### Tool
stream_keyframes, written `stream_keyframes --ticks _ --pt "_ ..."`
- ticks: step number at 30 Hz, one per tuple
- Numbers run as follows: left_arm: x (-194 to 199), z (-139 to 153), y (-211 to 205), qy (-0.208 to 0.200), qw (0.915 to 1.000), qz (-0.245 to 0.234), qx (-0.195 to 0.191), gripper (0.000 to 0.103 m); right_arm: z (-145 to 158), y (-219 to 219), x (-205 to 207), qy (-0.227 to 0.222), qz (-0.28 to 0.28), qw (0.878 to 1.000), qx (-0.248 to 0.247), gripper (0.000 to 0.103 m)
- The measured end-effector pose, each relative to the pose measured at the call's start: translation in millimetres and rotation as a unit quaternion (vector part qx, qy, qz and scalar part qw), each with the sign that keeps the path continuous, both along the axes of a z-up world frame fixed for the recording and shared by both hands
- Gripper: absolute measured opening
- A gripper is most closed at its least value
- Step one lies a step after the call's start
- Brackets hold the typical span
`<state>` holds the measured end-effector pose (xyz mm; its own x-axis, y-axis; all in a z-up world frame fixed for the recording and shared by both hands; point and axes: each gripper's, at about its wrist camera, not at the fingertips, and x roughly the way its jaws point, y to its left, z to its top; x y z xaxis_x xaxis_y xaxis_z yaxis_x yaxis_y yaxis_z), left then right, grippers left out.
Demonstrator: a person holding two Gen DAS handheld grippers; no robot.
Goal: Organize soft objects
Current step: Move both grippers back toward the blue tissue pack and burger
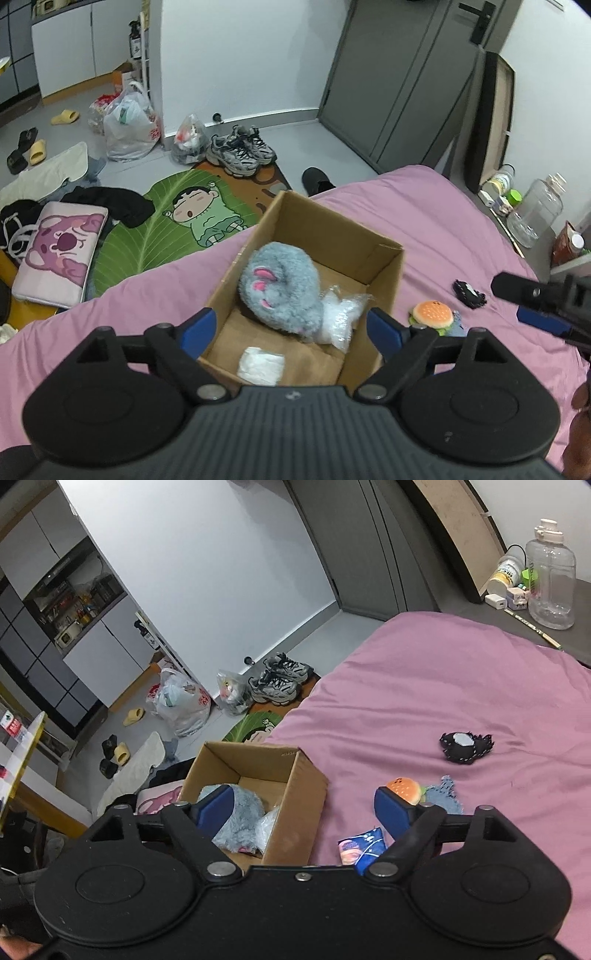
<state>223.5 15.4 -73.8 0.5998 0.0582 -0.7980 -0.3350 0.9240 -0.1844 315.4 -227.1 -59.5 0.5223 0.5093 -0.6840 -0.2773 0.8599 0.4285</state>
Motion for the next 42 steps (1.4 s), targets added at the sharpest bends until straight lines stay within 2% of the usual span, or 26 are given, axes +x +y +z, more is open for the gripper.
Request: stream_keyframes --ticks 3,7,19,25,29,42 --pt "-1 5 -12 -0.004 0.9999 -0.008 0.005 0.088 6 -11 5 0.002 0.0 1.0 0.02 0.083" --pt "-1 9 -27 -0.011 0.9998 -0.013 0.009 0.088 9 -19 10 -0.006 0.013 1.0 0.004 0.083" --pt "7 10 -77 -0.016 0.9994 -0.012 0.029 0.088 -15 -66 34 0.027 -0.012 0.999 0.016 0.082" --pt "16 -4 -109 -0.002 0.9991 -0.023 0.036 0.088 -35 -88 41 0.052 -0.036 0.997 0.035 0.078" --pt "24 -16 -129 0.013 0.9977 -0.035 0.057 0.088 -42 -104 45 0.062 -0.053 0.995 0.048 0.076" --pt "53 -67 -172 0.06 0.9954 -0.032 0.068 0.085 -80 -134 65 0.091 -0.054 0.993 0.061 0.072"
